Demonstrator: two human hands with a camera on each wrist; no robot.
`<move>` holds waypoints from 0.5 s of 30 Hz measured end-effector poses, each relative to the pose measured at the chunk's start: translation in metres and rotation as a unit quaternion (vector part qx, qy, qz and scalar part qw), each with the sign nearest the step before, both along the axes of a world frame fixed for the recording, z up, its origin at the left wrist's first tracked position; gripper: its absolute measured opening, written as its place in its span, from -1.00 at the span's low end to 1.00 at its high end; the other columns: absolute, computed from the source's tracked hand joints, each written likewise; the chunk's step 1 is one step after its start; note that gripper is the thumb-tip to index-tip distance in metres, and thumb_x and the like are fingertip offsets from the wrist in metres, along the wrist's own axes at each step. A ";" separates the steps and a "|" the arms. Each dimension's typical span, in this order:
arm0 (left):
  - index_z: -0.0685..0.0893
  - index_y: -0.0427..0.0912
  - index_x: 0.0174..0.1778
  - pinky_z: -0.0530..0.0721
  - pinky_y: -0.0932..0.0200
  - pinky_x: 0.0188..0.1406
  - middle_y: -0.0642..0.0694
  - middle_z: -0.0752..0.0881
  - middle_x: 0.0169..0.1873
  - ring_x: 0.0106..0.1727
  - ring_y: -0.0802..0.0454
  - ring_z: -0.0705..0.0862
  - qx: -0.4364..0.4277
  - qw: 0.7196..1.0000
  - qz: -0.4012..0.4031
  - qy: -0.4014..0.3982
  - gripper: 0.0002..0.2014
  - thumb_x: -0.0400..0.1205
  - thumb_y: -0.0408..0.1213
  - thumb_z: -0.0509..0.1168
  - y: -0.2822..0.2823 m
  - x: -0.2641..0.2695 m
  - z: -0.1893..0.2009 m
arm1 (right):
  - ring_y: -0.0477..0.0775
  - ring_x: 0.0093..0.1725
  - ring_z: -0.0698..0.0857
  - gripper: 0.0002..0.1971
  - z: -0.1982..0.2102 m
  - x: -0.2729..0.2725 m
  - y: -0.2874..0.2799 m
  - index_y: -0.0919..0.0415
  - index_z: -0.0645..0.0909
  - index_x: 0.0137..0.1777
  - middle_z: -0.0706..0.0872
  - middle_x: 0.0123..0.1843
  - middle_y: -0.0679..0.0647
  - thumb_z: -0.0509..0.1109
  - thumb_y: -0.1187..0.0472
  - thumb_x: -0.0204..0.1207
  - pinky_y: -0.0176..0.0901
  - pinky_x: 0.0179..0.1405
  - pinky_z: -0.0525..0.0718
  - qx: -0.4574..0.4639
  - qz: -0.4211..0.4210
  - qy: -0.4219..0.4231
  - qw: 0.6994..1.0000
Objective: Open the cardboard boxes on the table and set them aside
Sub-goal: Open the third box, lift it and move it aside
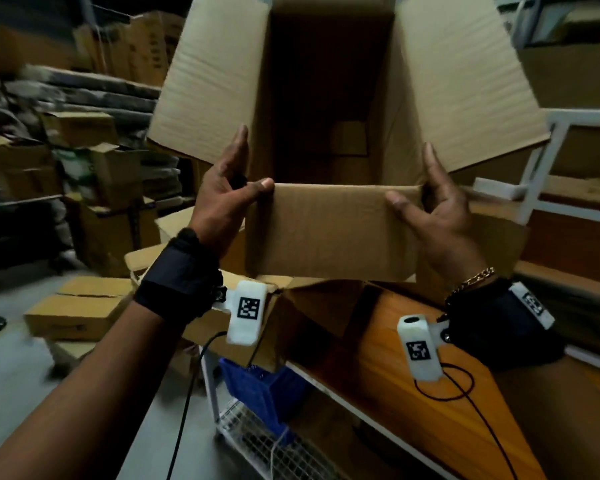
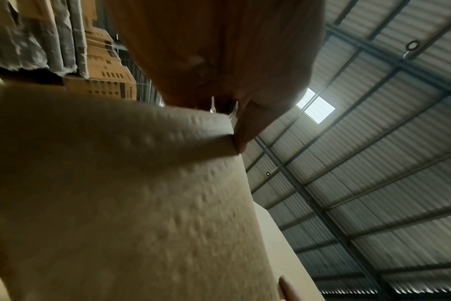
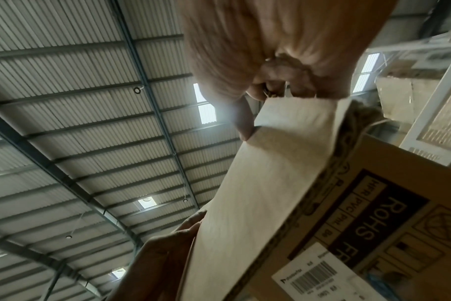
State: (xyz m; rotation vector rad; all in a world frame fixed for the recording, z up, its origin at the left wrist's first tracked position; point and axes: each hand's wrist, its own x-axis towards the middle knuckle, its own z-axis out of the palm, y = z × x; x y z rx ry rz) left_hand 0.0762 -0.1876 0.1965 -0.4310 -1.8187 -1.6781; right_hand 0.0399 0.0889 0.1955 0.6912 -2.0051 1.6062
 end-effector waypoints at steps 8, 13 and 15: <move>0.23 -0.02 0.67 0.40 0.04 0.55 0.08 0.25 0.65 0.60 0.18 0.26 0.018 0.999 0.023 -0.013 -0.21 0.56 -0.54 0.36 -0.065 -0.037 -0.003 | -0.06 0.68 0.18 -0.16 -0.010 -0.058 -0.066 -0.15 0.12 0.71 0.13 0.74 -0.11 0.50 0.12 0.53 0.04 0.63 0.32 0.000 0.031 -0.014 0.999; 0.23 -0.06 0.67 0.49 0.21 0.44 0.04 0.25 0.65 0.54 0.26 0.31 0.007 1.000 -0.004 -0.025 -0.22 0.56 -0.56 0.35 -0.105 -0.078 -0.002 | -0.18 0.58 0.20 -0.17 -0.014 -0.081 -0.100 -0.17 0.10 0.71 0.13 0.74 -0.10 0.48 0.11 0.54 -0.15 0.54 0.37 -0.010 0.014 -0.035 0.999; 0.26 -0.04 0.66 0.42 0.09 0.53 0.04 0.25 0.65 0.61 0.16 0.27 0.006 0.999 -0.026 -0.035 -0.20 0.51 -0.51 0.39 -0.124 -0.100 -0.005 | -0.19 0.56 0.20 -0.17 -0.019 -0.091 -0.114 -0.16 0.11 0.71 0.13 0.74 -0.09 0.49 0.12 0.54 -0.17 0.52 0.37 -0.017 -0.001 -0.042 0.999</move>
